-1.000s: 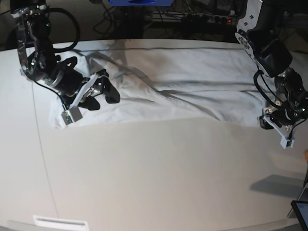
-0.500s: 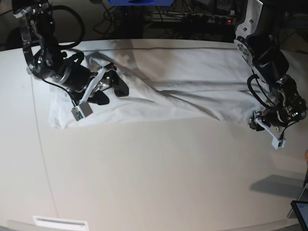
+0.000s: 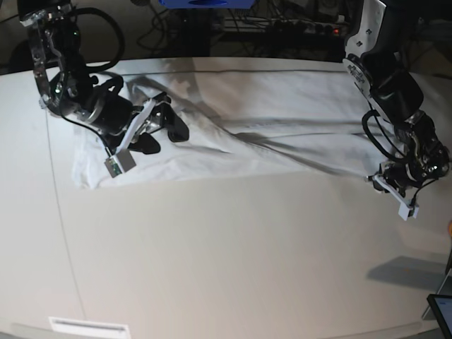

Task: Fold the T-shirt properly
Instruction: 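Move both grippers to the two ends of the folded strip and grasp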

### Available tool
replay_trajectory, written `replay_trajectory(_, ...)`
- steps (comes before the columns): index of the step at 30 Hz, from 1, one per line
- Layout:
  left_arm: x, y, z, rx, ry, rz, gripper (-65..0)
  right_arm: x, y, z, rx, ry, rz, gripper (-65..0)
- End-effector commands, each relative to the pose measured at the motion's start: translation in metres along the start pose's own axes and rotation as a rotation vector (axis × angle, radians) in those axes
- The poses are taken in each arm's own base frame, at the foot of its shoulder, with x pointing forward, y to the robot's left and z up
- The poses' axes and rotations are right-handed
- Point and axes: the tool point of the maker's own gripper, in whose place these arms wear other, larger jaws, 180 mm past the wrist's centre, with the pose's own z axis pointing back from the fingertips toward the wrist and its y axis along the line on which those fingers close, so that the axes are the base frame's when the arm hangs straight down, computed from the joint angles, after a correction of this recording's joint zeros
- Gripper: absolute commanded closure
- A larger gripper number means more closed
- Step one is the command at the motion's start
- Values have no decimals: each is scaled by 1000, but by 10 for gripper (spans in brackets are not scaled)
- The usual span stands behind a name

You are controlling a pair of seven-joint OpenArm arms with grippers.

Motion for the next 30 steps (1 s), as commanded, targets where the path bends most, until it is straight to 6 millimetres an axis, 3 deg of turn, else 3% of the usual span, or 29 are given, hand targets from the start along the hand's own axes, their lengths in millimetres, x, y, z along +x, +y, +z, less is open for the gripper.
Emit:
replay_trajectory(1,21,14,17,46,-62,-31,0,14,2,3,10,-45,18,-428)
replay_trajectory(6,16,27,53,166,-35,-126,0,14,0,3,5,-44,15,-428)
replay_trajectory(8,22,20,65,208,-34,-233,0,18,2,2,10,-49,24,-428)
replay_trajectory(12,13,-6,81,249,-18,-451,0,24,1,2,7,-62,31,-428)
replay_trajectory(18,-4,-21,102,285,-24,-567,0,28,0,3,6,-70,34,-428)
replay_trajectory(30,-31,-11,143,367,45,-766,0,22,-13,-3,-16,-49,9,-428)
